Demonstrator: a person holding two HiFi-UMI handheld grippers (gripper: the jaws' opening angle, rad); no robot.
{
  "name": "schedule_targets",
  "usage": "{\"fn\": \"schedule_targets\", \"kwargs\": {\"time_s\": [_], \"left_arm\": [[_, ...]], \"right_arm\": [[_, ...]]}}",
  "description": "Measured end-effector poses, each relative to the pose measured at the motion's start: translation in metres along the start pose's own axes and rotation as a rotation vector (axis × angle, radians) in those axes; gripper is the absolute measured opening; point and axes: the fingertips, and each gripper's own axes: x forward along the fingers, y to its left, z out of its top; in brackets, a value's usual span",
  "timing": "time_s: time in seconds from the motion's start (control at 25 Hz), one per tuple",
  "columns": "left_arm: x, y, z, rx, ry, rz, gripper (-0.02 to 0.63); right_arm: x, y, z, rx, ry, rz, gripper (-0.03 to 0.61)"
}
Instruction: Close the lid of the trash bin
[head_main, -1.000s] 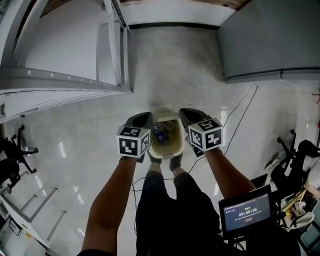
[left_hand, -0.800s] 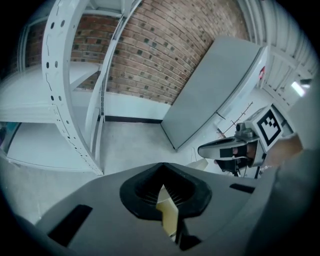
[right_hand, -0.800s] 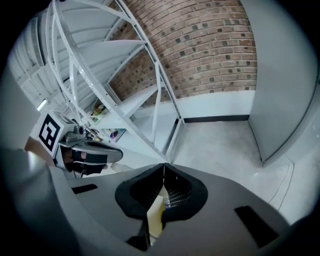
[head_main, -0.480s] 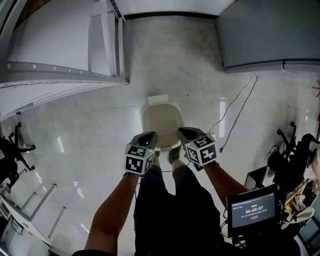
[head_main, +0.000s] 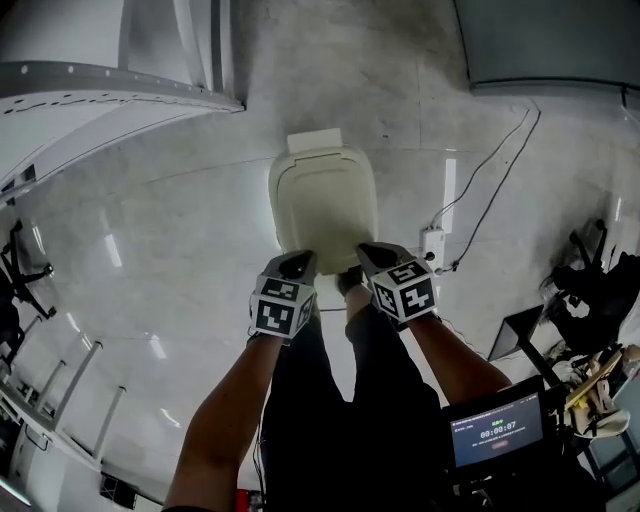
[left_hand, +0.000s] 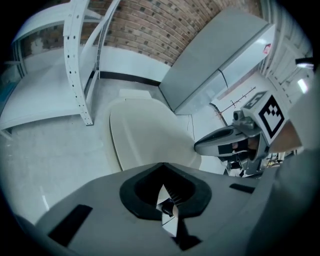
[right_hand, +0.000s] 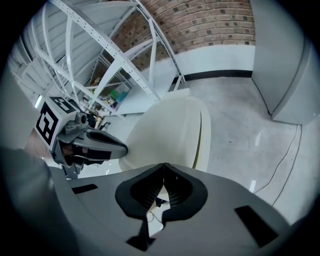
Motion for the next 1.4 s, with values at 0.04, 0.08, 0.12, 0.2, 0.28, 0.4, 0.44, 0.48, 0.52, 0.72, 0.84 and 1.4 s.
{"fn": "schedule_targets", "kwargs": {"time_s": [0.04,0.08,0.12,0.2,0.28,0.4,0.44,0.48,0.52,0.72,0.84,1.4], "left_arm": [[0.005,0.002,-0.004,0.0,0.007,0.002,-0.007],[0.009,0.004,-0.008,0.005,0.016,0.004,-0.006],[0.013,0.006,-0.011,0.013,0.024,0.006,-0.006],[0.019,0.009,-0.014,0.03,0.032,0.01,-0.006],[0.022,0.012,-0.014,0.04,0.033,0.006,-0.006],[0.024,0.014,-0.016,0.037,0.033,-0.004,-0.007],[0.025,0.014,-0.016,0.036,0.029,-0.005,-0.006],[0.025,0.015,-0.016,0.034,0.026,-0.003,-0.006],[0.024,0.015,-0.015,0.03,0.024,0.0,-0.006],[-0.012,0.004,0.012,-0.02,-0.075,-0.016,-0.006],[-0.058,-0.01,0.052,-0.028,-0.19,-0.02,-0.006],[-0.371,-0.143,0.229,0.137,-0.808,-0.036,-0.006]], "right_arm": [[0.005,-0.003,-0.004,0.007,0.003,-0.005,0.008],[0.009,-0.004,-0.008,0.013,0.006,-0.01,0.008],[0.013,-0.006,-0.01,0.016,0.01,-0.016,0.008],[0.019,-0.008,-0.012,0.015,0.014,-0.025,0.008],[0.023,-0.01,-0.013,0.01,0.01,-0.029,0.008],[0.025,-0.01,-0.014,0.002,-0.003,-0.029,0.008],[0.026,-0.011,-0.015,0.004,-0.006,-0.029,0.008],[0.026,-0.012,-0.014,0.007,-0.006,-0.029,0.008],[0.026,-0.012,-0.013,0.01,-0.006,-0.029,0.008],[-0.009,0.007,0.016,-0.016,-0.073,-0.002,0.008],[-0.054,0.028,0.058,-0.04,-0.164,0.017,0.008],[-0.342,0.166,0.241,-0.248,-0.666,0.123,0.008]]}}
